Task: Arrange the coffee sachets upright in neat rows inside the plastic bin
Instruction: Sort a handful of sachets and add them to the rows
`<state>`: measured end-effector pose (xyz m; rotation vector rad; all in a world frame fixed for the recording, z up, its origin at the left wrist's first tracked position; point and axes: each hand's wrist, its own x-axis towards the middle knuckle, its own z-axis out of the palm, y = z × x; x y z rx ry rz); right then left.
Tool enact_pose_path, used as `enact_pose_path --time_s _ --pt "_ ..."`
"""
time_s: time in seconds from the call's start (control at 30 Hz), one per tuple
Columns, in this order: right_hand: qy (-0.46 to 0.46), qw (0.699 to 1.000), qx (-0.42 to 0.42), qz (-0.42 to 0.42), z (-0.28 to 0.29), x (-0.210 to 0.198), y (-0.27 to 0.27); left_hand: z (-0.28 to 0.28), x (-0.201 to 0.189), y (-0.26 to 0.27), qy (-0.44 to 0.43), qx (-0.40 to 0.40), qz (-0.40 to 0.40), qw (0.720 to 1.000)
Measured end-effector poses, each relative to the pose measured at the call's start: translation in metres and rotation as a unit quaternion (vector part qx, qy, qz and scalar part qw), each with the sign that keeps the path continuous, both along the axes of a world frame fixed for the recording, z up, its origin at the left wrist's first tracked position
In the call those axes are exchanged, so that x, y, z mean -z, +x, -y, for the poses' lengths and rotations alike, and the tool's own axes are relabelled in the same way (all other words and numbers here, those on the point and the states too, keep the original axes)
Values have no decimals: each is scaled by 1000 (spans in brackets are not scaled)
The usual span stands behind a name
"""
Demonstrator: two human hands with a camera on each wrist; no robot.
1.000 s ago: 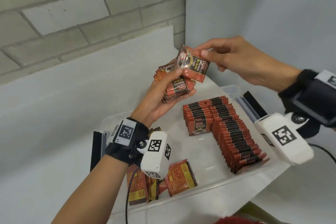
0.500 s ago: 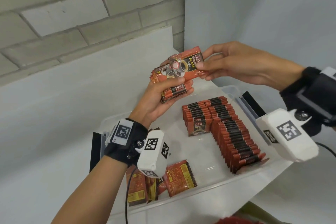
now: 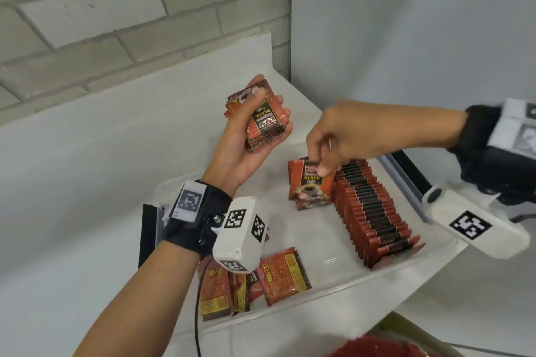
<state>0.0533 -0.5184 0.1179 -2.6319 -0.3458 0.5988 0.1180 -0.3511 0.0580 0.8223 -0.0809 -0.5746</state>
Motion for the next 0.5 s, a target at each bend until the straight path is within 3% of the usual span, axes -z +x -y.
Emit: enact_pose_path --time_s 0.13,0.5 --pt "-86 996 -32 10 -11 22 -2 0 0 -1 -2 4 -6 1000" --pt "-188 980 -67 23 -21 33 1 0 -1 0 10 8 -9 1000"
